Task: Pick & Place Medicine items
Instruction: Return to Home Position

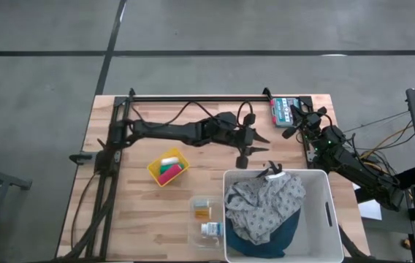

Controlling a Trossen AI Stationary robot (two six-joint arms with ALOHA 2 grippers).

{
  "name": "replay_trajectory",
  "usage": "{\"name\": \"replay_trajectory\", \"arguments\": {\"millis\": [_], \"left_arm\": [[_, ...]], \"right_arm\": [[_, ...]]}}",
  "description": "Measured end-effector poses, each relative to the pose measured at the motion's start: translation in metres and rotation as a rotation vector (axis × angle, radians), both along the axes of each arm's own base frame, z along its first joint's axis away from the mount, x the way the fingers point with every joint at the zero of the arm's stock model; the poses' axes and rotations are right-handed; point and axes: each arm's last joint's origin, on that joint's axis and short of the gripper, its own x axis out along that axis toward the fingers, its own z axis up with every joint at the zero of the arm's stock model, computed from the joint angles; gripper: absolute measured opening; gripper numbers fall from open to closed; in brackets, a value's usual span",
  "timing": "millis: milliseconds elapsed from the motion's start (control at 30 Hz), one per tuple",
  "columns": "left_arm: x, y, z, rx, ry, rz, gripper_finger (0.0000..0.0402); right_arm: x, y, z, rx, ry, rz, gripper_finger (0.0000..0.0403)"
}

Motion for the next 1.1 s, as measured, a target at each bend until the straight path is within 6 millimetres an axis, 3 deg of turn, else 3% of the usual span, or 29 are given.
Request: {"name": "replay_trajectory", "arguments": {"millis": [200,767,1100], "left_arm": [[0.008,0.004,-0.019,0.002,0.014,0.006,0.0118],[0.005,0.002,-0.03,-0.007,0.145,0.018,0.0118],[0.006,-0.022,-0.032,0.024,0.169,-0.041,0.0118]], "right_arm": [[0.0,0.0,0.0,0.0,-0.001,0.0,0.0008],[0.0,0.0,0.0,-0.001,-0.001,0.0,0.0008],[0.0,0.0,0.0,-0.001,-0.001,0.0,0.0008]]}}
